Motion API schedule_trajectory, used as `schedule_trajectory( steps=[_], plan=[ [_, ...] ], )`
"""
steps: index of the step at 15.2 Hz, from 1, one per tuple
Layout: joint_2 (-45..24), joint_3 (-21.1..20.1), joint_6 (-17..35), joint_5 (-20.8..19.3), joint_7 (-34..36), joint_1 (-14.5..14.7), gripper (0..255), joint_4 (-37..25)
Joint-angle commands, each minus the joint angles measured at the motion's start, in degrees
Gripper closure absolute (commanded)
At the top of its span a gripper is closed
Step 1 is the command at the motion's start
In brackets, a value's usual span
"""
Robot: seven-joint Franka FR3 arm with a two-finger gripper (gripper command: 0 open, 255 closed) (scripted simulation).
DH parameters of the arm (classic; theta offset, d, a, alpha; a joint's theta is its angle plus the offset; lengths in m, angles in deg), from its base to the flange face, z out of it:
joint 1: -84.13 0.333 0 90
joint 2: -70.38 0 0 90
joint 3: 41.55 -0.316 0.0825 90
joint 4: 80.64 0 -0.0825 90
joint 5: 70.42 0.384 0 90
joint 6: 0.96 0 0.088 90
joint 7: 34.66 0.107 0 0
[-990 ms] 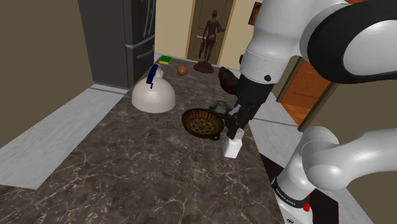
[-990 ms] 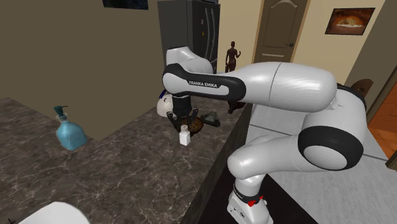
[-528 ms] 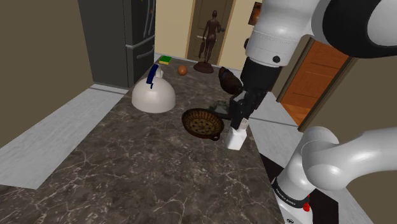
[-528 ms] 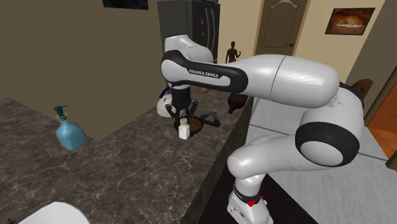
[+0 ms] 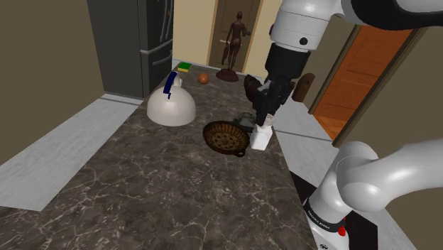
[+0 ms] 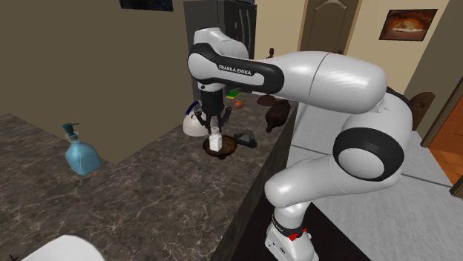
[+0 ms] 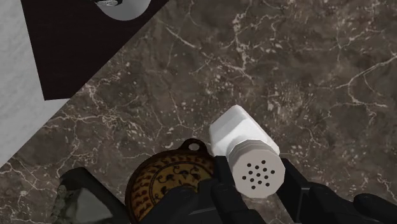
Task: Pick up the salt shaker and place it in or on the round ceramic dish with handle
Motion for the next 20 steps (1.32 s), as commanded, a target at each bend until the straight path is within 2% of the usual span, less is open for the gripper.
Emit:
schedule_trajectory(
  steps=[1,8,11,20],
  plan=[
    [-2.7,0.9,-0.1,-1.3,-1.3,-1.0,255,-2.6],
    [-13.9,4.7,0.4,-6.1,-6.7,-4.7,255,-12.7],
    [-20.1,6.3,0.0,-8.1,-9.1,-6.2,255,-19.1],
    [-18.3,6.1,6.9,-7.6,-9.3,-5.9,255,-10.5]
  ],
)
